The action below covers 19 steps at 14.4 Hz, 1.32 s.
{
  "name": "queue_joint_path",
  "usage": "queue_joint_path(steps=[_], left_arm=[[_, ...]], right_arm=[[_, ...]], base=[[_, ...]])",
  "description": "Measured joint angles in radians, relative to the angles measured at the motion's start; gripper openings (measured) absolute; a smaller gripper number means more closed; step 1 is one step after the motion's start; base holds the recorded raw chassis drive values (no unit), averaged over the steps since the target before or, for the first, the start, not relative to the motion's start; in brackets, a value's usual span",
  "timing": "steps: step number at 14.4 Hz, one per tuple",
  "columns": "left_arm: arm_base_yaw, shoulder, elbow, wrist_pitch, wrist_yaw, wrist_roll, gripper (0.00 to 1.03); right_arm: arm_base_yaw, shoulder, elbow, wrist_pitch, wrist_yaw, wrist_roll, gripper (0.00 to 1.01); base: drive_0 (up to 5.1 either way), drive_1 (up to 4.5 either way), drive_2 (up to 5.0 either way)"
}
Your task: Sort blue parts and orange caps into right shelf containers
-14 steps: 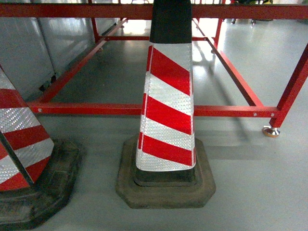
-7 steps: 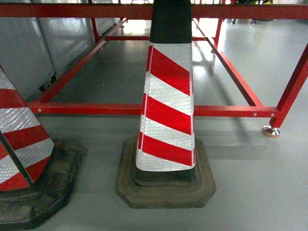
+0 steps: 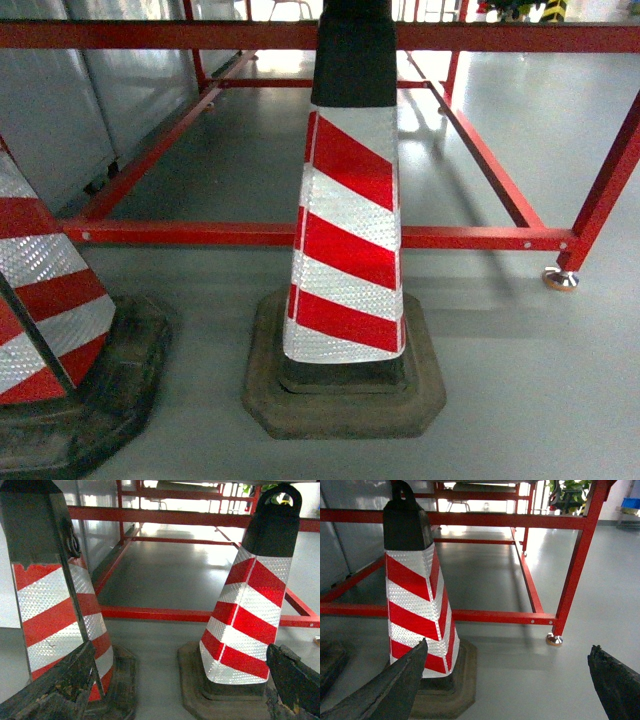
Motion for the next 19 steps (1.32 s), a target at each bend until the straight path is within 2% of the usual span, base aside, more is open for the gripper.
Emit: queue_joint_path(steps=[19], left_arm=[[0.000, 0.000, 0.000, 0.005, -0.002, 0.011, 0.98]], right_arm=[[0.000, 0.000, 0.000, 0.003, 0.000, 0.000, 0.98]], base=[[0.0, 0.00, 0.0]])
